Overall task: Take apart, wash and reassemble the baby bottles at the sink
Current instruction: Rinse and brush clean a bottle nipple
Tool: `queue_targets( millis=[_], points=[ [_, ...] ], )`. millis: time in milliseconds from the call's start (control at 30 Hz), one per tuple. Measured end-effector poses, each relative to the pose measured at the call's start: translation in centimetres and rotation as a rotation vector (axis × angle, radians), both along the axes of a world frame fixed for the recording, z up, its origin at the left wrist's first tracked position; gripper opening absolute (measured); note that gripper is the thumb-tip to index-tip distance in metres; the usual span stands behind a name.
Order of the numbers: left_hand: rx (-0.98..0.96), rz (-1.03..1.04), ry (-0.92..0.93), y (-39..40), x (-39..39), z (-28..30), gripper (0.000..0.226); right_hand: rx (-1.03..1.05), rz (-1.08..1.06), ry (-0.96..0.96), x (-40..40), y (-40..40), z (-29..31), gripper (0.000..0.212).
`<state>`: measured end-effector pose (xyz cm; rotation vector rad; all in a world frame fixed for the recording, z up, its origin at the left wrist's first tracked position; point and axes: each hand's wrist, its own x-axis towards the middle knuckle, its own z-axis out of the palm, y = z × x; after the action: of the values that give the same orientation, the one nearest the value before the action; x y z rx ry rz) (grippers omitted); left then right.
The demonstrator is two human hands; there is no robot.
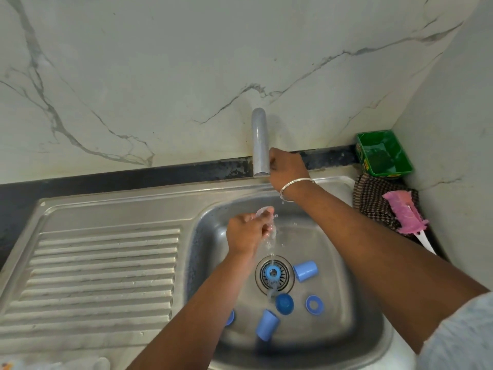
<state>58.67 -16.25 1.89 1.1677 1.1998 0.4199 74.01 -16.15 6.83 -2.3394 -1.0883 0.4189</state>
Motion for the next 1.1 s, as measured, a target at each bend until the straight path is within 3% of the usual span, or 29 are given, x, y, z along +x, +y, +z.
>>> queue_targets(
  millis=[100,200,367,467,667,833,967,1100],
  points=[
    [-0.313,0.173,-0.044,-0.5,-0.5,0.2,0.020,0.063,-0.072,0.152,-1.4,-1.7,-0.8,0.016],
    [-0.477,0.223,-0.076,-1.4,-1.3,0.1,0.018,0.158,-0.114,0.299,-4.0,-4.9,-1.6,0.026],
    [-0.614,0.258,-0.095,-3.9,-2.9,0.0,0.016,0.199,-0.054,0.501,-9.7,-12.0,-5.2,0.024],
    [-0.657,0.271,-0.114,-5.9,-4.0,-0.5,0.018,0.219,0.031,0.411,-11.9,-14.8,-6.6,0.038],
    [-0.613,0.190,-0.022,-8.7,-6.7,-0.2,0.026,0.234,0.070,0.379,-13.4,-17.5,-8.3,0.033],
    [-0.519,-0.004,0.163,-10.4,-8.8,0.2,0.035,0.233,-0.078,0.487,-14.3,-18.5,-9.3,0.008],
    [-0.384,-0.124,0.332,-10.6,-10.3,-0.4,0.044,0.171,-0.140,0.591,-14.6,-18.8,-11.0,0.022],
    [-0.119,-0.133,0.390,-9.8,-12.1,-1.0,0.033,0.171,-0.116,0.507,-13.8,-17.9,-9.9,0.023]
  ],
)
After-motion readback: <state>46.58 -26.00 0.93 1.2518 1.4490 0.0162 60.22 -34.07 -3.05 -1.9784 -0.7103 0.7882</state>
